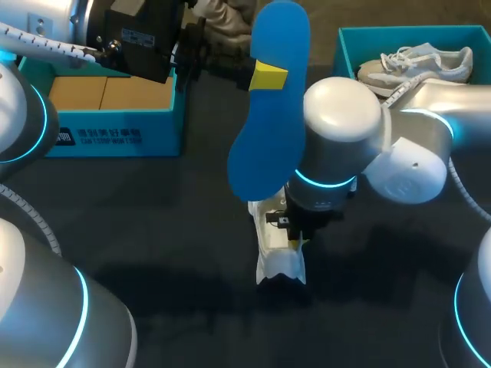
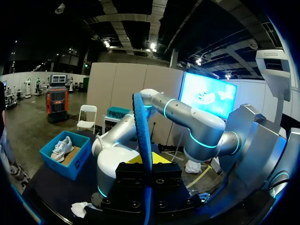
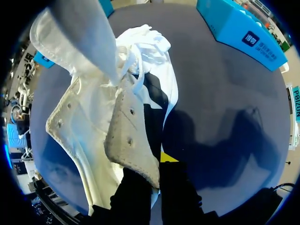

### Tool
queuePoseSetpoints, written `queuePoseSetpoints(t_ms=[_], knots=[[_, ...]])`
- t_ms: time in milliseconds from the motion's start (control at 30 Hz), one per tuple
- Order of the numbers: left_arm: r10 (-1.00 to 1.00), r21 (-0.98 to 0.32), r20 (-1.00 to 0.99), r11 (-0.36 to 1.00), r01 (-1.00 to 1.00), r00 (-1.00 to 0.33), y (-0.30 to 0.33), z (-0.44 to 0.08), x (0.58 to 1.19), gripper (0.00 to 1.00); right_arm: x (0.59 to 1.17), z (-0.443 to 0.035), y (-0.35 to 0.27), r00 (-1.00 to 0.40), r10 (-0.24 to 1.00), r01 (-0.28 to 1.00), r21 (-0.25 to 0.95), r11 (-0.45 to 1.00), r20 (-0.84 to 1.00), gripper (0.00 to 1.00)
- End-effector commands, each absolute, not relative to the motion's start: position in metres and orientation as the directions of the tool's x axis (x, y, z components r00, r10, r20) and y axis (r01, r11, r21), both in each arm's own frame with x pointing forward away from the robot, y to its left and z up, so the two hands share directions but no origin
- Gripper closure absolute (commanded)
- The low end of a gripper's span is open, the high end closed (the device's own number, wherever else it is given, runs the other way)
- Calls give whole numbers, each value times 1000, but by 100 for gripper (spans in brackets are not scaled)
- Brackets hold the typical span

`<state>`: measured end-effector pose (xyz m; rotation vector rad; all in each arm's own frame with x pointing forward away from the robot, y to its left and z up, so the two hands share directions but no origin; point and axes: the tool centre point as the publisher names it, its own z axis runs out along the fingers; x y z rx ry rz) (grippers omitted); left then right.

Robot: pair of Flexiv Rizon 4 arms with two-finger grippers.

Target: Take the shoe out of the shoebox, open the shoe tongue, remove and reinsert the insole, then place the shoe into the shoebox

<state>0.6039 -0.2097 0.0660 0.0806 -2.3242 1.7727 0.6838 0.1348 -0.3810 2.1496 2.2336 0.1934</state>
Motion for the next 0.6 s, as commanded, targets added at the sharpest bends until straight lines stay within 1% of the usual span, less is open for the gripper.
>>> queuePoseSetpoints(t_ms=[33, 467, 500, 533, 567, 600], knots=[[87, -946, 205, 273, -174, -975, -210, 65, 604, 100, 684, -389, 139, -46, 997, 993, 115, 38, 65, 100], [87, -946, 205, 273, -174, -975, -210, 65, 604, 100, 682, -399, 139, -58, 996, 994, 100, 51, 63, 100], [87, -946, 205, 273, -174, -975, -210, 65, 604, 100, 682, -399, 139, -58, 996, 994, 99, 52, 64, 85], [87, -946, 205, 273, -174, -975, -210, 65, 604, 100, 682, -398, 138, -55, 996, 994, 97, 48, 69, 62], [87, -946, 205, 273, -174, -975, -210, 65, 604, 100, 682, -396, 138, -52, 996, 994, 95, 44, 74, 0], [87, -946, 205, 273, -174, -975, -210, 65, 604, 100, 681, -394, 138, -49, 996, 994, 97, 41, 76, 0]])
